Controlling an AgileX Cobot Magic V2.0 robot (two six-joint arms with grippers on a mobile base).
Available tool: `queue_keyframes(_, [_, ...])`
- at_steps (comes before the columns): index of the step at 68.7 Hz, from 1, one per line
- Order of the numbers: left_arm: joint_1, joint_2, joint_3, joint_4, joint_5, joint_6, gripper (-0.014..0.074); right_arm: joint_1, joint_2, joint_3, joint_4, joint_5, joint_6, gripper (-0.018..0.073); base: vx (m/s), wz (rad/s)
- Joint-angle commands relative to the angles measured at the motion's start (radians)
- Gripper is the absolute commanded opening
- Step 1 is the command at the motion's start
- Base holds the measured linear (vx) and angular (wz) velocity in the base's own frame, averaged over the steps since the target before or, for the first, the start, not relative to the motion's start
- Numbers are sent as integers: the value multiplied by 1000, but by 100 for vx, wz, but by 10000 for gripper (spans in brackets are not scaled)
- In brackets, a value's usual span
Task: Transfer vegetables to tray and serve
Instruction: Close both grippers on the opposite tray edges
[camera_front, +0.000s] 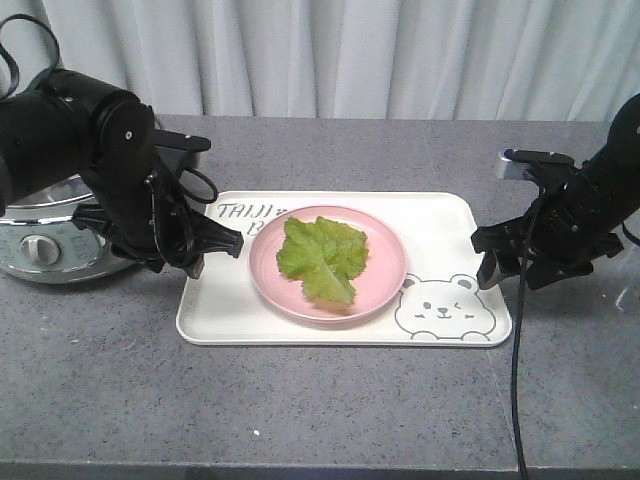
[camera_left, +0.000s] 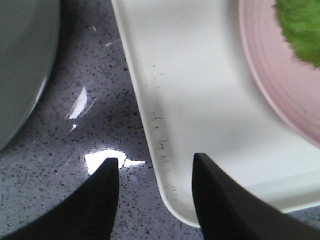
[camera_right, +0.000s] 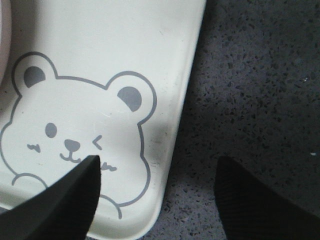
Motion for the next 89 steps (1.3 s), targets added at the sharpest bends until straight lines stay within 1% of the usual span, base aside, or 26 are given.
queue_keyframes(1, [-3,-17,-26,3,-6,-12,324,-5,-30,-28,7,-2,-2,468,0,0])
queue_keyframes(12, [-3,12,-26,-14,-3,-12,324,-5,-11,-28,-12,-1,3,468,0,0])
queue_keyframes(22, [-3,27,-26,-14,-1,-11,324,-5,-2,-28,-44,-6,21,468,0,0])
queue_keyframes(68, [-3,69,-26,-14,-4,-11,324,-5,26,-28,-41,-25,21,468,0,0])
queue_keyframes(89, [-3,96,-26,-63,-11,-6,324,-5,26,-28,-34,-32,21,466,0,0])
